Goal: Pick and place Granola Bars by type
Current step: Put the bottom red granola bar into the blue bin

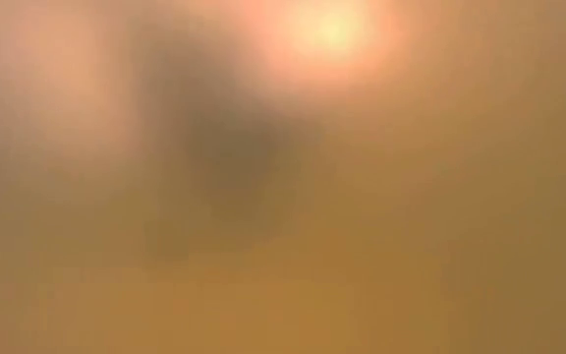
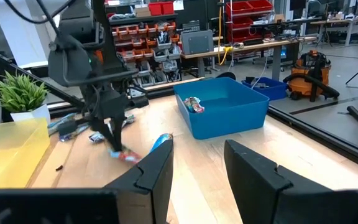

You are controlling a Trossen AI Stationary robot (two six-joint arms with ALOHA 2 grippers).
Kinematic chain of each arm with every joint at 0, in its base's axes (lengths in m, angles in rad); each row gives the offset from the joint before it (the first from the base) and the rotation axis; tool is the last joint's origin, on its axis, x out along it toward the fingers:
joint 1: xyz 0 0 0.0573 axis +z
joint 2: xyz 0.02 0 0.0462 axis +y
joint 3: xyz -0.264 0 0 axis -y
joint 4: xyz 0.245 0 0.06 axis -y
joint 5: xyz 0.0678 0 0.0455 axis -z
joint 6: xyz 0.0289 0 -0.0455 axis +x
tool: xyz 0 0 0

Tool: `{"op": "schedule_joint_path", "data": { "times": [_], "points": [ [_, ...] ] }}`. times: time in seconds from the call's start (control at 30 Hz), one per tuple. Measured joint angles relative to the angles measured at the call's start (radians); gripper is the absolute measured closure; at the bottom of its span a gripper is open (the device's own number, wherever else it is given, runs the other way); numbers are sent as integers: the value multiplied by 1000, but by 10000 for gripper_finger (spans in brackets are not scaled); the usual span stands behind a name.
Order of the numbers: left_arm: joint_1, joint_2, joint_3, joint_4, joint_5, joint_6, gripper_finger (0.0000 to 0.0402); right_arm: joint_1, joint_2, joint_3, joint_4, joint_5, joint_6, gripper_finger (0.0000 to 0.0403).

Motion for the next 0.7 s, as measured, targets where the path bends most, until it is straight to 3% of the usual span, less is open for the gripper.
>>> {"op": "schedule_joint_path", "data": {
  "times": [0.13, 0.53, 0.7],
  "points": [
    [1, -19, 0, -29, -61, -24, 392, 0, 3, 0, 0, 0, 0, 268],
    [1, -17, 1, 46, -48, 12, 397, 0, 6, 0, 0, 0, 0, 268],
    [1, -17, 1, 50, -76, 4, 350, 0, 6, 0, -1, 0, 0, 268]
  ]
}}
